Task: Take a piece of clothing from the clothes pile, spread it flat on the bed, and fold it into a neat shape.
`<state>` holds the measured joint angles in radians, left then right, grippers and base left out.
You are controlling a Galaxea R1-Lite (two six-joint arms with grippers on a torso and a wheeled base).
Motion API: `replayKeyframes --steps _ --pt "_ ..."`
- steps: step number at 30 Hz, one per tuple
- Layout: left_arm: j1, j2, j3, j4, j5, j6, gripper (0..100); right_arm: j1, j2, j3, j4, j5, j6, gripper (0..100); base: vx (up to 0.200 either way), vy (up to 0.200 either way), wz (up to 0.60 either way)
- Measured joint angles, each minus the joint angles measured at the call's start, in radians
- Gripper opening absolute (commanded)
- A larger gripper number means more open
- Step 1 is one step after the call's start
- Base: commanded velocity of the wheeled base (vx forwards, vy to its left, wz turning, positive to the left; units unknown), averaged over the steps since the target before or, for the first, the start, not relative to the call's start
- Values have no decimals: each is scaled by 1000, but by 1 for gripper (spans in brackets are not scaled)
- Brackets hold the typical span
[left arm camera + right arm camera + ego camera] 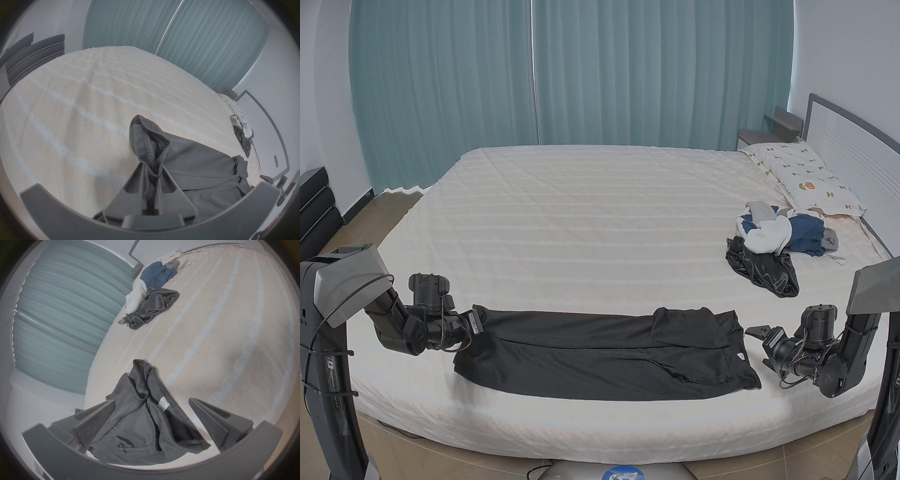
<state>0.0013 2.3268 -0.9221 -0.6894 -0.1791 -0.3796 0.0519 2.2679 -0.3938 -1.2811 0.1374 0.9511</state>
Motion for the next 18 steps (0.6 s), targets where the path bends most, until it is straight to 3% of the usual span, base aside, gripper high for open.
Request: replayKeyframes --steps 18 --pt "-25 -7 -15 -34 6 -93 0 0 0 8 -10 0 0 100 -11 0 0"
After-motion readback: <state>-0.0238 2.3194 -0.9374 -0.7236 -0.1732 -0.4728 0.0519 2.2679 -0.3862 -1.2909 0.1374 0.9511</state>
